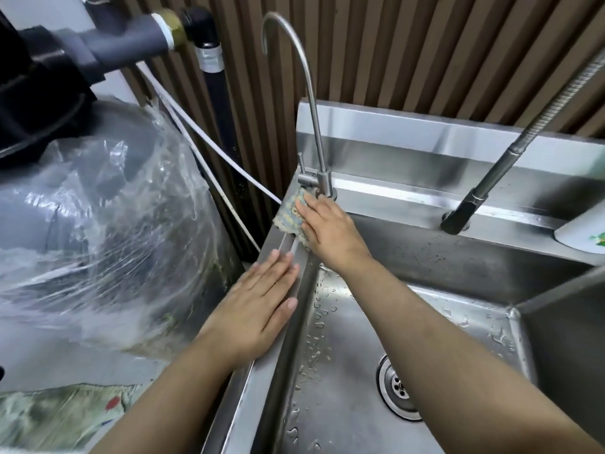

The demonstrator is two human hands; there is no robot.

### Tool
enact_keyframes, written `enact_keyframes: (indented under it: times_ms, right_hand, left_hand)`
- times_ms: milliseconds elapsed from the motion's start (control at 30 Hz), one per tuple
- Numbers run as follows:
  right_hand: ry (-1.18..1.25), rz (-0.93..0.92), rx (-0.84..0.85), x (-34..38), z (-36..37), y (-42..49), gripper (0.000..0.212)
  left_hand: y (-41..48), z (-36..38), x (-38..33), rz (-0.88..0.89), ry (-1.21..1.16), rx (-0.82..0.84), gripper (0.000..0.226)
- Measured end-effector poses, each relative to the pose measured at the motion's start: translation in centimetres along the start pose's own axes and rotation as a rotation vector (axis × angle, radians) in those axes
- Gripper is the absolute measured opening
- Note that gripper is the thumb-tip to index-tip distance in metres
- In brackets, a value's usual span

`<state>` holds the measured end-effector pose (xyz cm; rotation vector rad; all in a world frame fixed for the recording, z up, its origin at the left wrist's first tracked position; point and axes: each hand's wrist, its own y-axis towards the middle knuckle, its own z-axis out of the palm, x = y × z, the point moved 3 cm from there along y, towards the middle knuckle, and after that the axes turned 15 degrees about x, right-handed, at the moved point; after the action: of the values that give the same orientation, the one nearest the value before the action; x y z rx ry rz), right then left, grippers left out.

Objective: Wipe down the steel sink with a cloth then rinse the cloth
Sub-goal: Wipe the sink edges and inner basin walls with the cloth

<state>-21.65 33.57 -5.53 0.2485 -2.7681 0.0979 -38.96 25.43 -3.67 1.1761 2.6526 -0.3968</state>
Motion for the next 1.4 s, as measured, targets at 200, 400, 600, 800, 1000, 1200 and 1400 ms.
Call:
enact_keyframes:
  times_ms: [200,400,600,800,1000,1200,1400]
  right_hand:
    - [0.054,0.105,-0.138,-1.6,-2.0,-0.5,0.034]
    - [0.257,0.544,-0.32,-5.7,-5.8,0.0,0.034]
    - [0.38,0.256,-0.213,-3.5,-4.4,1.4,0.039]
    - [-0.06,0.537,-0.071,-5.4,-3.4,-0.6,0.046]
    - [-0.04,0.93,-0.062,-6.9,-3.9,-3.7,0.053]
    - [-0.043,0.489,0.038,-3.9,-2.4,-0.5,0.051]
    - [0.063,0.898,-0.099,-8.2,-3.8,-4.2,0.058]
  left_hand:
    - [3.8,-0.8,0.3,-0.019,-0.121,-0.091,0.066]
    - [7.0,-0.7,1.3,-0.021,-0.18,-0.07,0.084]
    - [8.5,-1.0,1.7,-0.014,-0.146,-0.093,0.087]
    - [9.0,-0.8,1.6,0.012,-0.093,-0.045,0.09]
    - [9.2,-0.6,1.5,0.004,-0.099,-0.029,0.093]
    - [9.3,-0.4,1.7,-0.039,-0.104,-0.017,0.079]
    - [9.2,-0.3,1.9,-0.031,-0.141,-0.029,0.079]
